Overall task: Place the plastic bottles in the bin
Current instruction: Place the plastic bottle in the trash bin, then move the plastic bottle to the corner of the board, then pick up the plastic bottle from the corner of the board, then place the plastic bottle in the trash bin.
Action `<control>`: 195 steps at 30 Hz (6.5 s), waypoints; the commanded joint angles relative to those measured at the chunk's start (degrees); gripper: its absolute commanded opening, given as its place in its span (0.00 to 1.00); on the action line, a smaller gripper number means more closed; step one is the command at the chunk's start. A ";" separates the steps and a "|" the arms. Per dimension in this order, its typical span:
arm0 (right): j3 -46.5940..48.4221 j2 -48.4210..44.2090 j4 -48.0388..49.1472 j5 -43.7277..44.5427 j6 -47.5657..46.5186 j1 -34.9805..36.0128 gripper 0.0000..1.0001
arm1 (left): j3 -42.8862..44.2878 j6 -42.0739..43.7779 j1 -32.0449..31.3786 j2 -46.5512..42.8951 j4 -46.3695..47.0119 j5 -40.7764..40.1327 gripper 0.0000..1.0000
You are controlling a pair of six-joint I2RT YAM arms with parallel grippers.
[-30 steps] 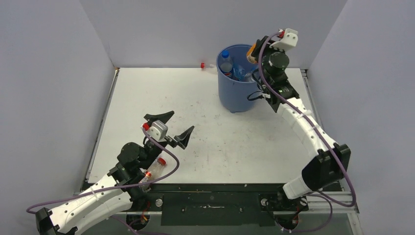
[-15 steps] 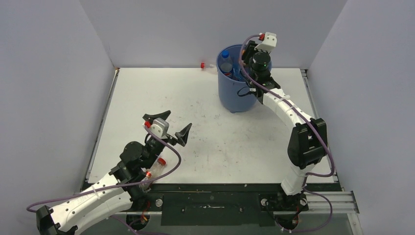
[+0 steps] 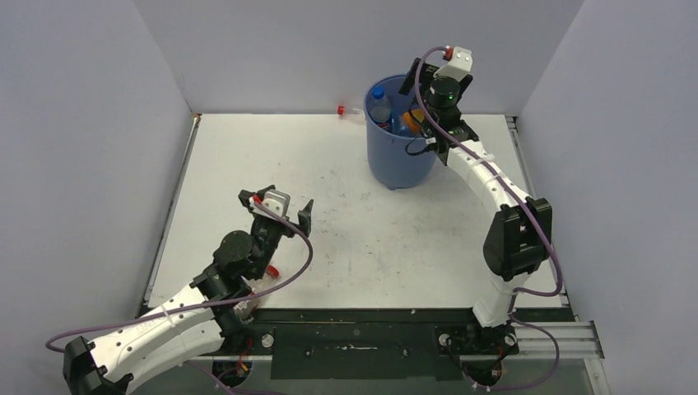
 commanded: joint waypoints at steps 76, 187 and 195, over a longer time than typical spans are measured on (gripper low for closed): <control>-74.57 -50.63 10.69 -17.41 24.52 24.83 0.98 | 11.75 -63.41 0.38 41.45 -48.29 -0.92 0.25; -32.48 -40.58 -8.11 -21.33 4.01 40.01 0.06 | 2.01 -3.61 -3.07 0.43 5.67 37.85 0.06; -24.52 -42.53 -17.51 -15.37 -1.37 39.85 0.05 | 1.97 -5.01 -4.31 -1.52 5.75 29.71 0.96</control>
